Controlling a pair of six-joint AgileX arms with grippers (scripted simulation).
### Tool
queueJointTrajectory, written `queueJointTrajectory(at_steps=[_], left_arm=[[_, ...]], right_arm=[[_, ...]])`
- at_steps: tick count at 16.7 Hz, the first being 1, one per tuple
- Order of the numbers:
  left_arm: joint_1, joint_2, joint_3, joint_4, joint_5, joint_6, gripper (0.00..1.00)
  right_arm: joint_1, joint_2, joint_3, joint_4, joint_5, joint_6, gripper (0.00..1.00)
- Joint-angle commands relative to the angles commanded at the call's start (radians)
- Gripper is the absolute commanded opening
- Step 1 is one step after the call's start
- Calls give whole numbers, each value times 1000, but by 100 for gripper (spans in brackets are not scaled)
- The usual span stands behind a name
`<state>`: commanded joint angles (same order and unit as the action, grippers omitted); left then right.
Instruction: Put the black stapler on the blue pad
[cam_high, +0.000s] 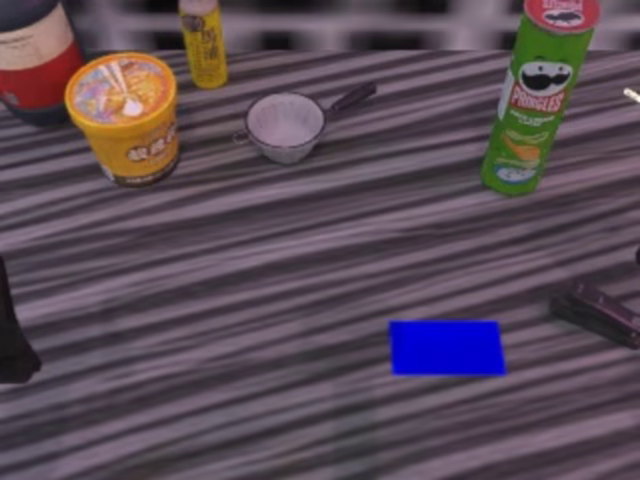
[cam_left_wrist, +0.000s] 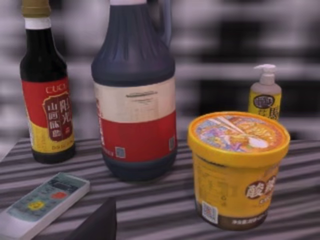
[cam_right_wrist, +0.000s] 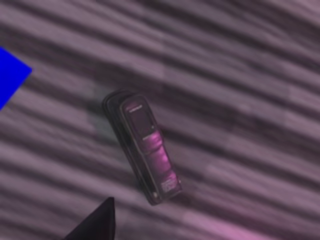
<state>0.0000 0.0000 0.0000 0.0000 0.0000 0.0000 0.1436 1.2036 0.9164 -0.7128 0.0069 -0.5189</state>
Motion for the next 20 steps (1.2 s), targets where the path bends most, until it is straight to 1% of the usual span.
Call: queueJointTrajectory(at_steps=[5, 9, 12, 18, 20], left_arm=[[0, 0, 0, 0, 0, 0, 100], [0, 0, 0, 0, 0, 0, 100], [0, 0, 0, 0, 0, 0, 100], [0, 0, 0, 0, 0, 0, 100], [0, 0, 0, 0, 0, 0, 100]], right_arm=[[52, 450, 325, -252, 1, -183, 100], [80, 659, 506, -377, -3, -279, 100], [89, 722, 567, -414, -5, -310, 100], [84, 723, 565, -411, -5, -310, 100], [87, 739, 538, -375, -5, -311, 100]])
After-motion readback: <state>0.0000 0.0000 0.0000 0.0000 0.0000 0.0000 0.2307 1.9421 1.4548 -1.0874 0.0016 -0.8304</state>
